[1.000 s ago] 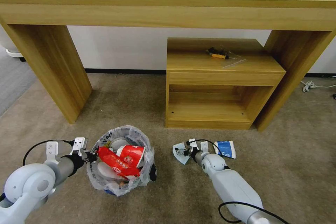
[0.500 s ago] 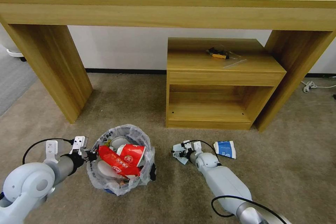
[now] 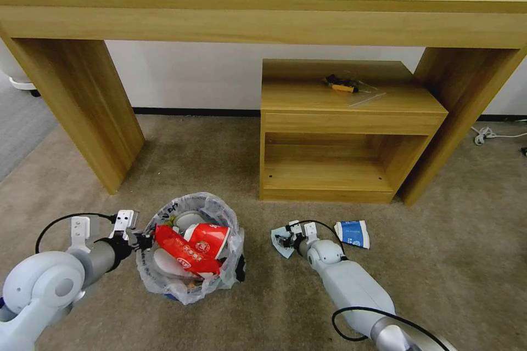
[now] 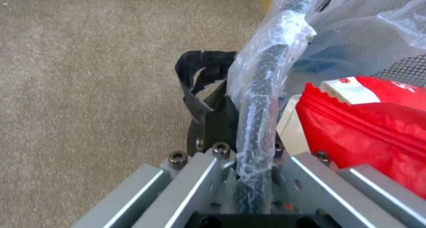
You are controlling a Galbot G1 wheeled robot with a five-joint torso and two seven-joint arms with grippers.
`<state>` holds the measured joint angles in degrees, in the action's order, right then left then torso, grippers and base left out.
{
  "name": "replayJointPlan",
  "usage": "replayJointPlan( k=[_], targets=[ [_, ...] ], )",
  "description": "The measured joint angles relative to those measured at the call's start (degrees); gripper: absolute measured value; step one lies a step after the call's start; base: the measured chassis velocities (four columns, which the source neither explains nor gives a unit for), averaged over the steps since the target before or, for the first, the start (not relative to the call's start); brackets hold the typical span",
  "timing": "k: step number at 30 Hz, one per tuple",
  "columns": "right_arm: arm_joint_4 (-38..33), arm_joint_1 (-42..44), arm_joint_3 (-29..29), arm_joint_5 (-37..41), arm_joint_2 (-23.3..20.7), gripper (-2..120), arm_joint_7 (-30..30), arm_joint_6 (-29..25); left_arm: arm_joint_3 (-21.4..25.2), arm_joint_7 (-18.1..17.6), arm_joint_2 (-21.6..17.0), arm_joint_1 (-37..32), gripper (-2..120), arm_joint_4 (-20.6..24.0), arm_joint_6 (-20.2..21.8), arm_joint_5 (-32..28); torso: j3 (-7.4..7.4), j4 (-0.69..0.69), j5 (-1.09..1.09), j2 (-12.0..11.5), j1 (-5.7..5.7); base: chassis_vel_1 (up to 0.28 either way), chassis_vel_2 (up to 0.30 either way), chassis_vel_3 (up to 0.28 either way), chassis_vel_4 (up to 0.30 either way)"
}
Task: Pick up the trash bin and place the garbage on the floor into it.
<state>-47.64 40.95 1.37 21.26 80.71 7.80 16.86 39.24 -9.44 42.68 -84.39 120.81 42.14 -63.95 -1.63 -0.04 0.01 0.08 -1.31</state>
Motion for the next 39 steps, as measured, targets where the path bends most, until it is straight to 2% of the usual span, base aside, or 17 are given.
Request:
replayJointPlan(
  k=[1,4,7,9,12,14,15,17,21,23,25,26,29,33,35,37,39],
  targets=[
    [-0.5,0.3,0.0,0.0,-0.3,27,-0.1,-0.3,0.0,0.0,-0.1,0.0,0,0.1,0.0,0.0,0.0,0.0,0.0,0.0,0.0,0.0,0.0,0.0,0.0],
    [-1.3,0.6,0.1,0.0,-0.6,21,-0.1,-0.7,0.1,0.0,-0.1,-0.1,0,0.3,0.0,-0.1,0.0,0.0,0.0,0.0,0.0,0.0,0.0,0.0,0.0],
    [-5.6,2.2,1.1,0.3,-1.8,4,-0.5,-1.6,0.1,-0.1,-0.1,-0.2,0,0.9,0.0,-0.1,0.0,-0.01,0.01,0.0,0.0,0.0,0.0,0.0,0.0],
    [-8.3,3.1,2.4,0.3,-2.3,0,0.1,-1.6,0.1,-0.2,-0.1,-0.3,0,1.1,0.0,-0.1,0.0,-0.01,0.0,0.0,0.0,0.0,0.0,0.0,0.0],
    [-12.9,4.4,4.6,0.3,-3.2,0,2.1,-1.1,0.1,-0.5,-0.1,-0.3,0,1.2,0.0,-0.1,0.0,-0.01,0.01,0.0,0.0,0.0,0.0,0.0,0.0],
    [-18.5,5.4,5.3,0.8,-4.6,0,4.4,-1.7,-0.1,-0.8,-0.2,-0.1,0,1.2,0.0,-0.1,0.0,-0.02,0.0,0.0,0.0,0.0,0.0,0.0,0.0],
    [-18.5,5.4,5.3,0.8,-4.6,0,4.4,-1.7,-0.1,-0.8,-0.2,-0.1,0,1.2,0.0,-0.1,0.0,-0.02,0.0,0.0,0.0,0.0,0.0,0.0,0.0],
    [-24.7,5.7,5.6,0.8,-5.9,0,6.1,-2.8,-0.4,-0.9,-0.1,-0.1,0,1.2,0.0,0.0,0.0,-0.01,0.0,0.0,0.0,0.0,0.0,0.0,0.0],
    [-33.7,6.0,4.8,1.7,-8.1,0,7.3,-2.4,-0.9,-1.1,0.1,0.0,0,1.1,0.0,0.3,0.0,0.0,0.0,0.0,0.0,0.0,0.0,0.0,0.0],
    [-35.3,5.9,4.5,1.9,-8.6,0,7.7,-2.3,-1.0,-1.2,0.1,0.0,0,1.1,0.0,0.3,0.0,0.0,-0.01,0.0,0.0,0.0,0.0,0.0,0.0],
    [-43.2,4.5,3.0,4.3,-11.1,0,9.0,-0.2,-1.6,-1.5,0.2,0.4,0,1.0,0.0,0.3,0.0,-0.02,0.0,0.0,0.0,0.0,0.0,0.0,0.0],
    [-43.2,4.5,3.0,4.3,-11.1,0,9.0,-0.2,-1.6,-1.5,0.2,0.4,0,1.0,0.0,0.3,0.0,-0.02,0.0,0.0,0.0,0.0,0.0,0.0,0.0],
    [-52.0,0.7,0.3,9.4,-13.5,0,9.7,3.9,-2.9,-2.0,0.1,1.4,0,0.2,0.0,0.3,0.0,-0.01,-0.01,0.0,0.0,0.0,0.0,0.0,0.0],
    [-55.6,-2.0,-2.1,12.1,-14.2,0,10.0,6.5,-3.7,-2.3,0.0,1.9,0,-0.2,0.0,0.3,0.0,-0.01,-0.01,0.0,0.0,0.0,0.0,0.0,0.0],
    [-58.2,-4.7,-6.7,13.9,-14.9,0,10.2,8.7,-4.4,-2.6,-0.3,2.3,0,-0.5,0.0,0.2,0.0,0.0,-0.02,0.0,0.0,0.0,0.0,0.0,0.0],
    [-58.5,-5.2,-7.8,14.1,-15.1,0,10.2,8.9,-4.5,-2.7,-0.4,2.4,0,-0.5,0.0,0.1,0.0,0.0,-0.02,0.0,0.0,0.0,0.0,0.0,0.0],
    [-59.2,-7.0,-13.4,13.9,-16.0,0,10.5,9.5,-5.0,-3.2,-1.1,2.7,0,-0.5,0.0,-1.6,0.0,0.0,-0.01,0.0,0.0,0.0,0.0,0.0,0.0]
  ],
)
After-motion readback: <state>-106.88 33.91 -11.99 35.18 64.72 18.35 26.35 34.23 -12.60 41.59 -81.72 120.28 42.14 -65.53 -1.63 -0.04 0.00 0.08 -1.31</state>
